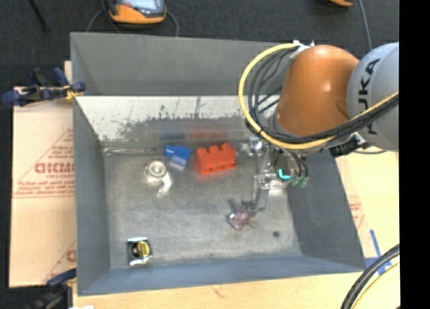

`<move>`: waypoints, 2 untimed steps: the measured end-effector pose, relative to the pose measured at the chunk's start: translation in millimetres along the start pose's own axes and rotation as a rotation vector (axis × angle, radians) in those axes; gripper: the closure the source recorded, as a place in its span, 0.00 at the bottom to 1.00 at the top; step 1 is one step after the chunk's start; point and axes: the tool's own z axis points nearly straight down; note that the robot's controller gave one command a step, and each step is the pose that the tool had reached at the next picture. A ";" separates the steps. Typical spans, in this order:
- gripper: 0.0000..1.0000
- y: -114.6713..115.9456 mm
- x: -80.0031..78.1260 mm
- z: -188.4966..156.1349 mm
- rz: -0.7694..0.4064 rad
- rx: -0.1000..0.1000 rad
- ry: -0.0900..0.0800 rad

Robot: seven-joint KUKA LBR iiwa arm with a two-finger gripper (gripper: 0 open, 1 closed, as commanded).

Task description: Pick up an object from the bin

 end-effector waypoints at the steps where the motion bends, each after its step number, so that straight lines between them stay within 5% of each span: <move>1: 0.00 -50.1 16.9 121.0 -0.215 0.000 0.000; 2: 1.00 -49.2 14.7 117.6 -0.216 0.001 -0.007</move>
Offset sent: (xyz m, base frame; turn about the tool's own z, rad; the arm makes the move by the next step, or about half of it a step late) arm -0.0162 -0.0477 -0.1179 -0.2186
